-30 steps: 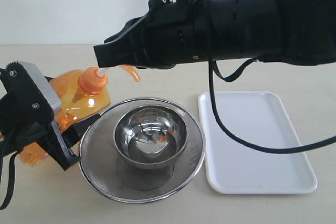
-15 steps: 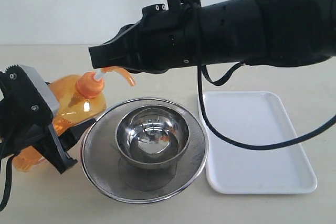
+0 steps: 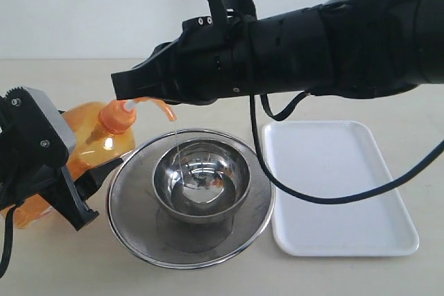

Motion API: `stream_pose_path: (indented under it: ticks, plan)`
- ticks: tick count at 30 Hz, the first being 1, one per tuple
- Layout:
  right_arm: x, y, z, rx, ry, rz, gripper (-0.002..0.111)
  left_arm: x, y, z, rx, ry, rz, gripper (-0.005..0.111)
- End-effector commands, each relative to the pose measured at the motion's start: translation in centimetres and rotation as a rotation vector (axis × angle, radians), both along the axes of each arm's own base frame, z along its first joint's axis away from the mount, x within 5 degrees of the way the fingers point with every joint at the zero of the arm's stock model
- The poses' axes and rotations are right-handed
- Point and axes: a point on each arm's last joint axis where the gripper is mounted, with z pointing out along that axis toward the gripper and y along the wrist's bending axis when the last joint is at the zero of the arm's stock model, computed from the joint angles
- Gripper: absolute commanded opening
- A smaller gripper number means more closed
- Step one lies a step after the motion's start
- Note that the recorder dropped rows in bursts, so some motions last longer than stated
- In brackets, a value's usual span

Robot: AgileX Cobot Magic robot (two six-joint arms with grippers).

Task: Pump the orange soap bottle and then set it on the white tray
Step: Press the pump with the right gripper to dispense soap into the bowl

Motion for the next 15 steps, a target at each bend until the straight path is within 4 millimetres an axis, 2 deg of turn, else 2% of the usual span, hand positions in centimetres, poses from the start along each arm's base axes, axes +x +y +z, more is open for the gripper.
stream_pose_path:
  ticks: [1,9,15]
  plan:
    - [-1.2,1.3,-2.1,-0.05,0.03,0.118,0.0,0.1,-1.1,1.4,-0.071,-0.111,-0.076,0.005]
    - [-1.0,0.9,-1.3,-0.053,-0.013,0.085,0.0,0.2,-1.0,1.5,-0.073,-0.11,-0.068,0.005]
    - [-1.1,-1.0,1.9,0.001,-0.088,0.048,0.0,0.2,-1.0,1.5,-0.074,-0.11,-0.066,0.005]
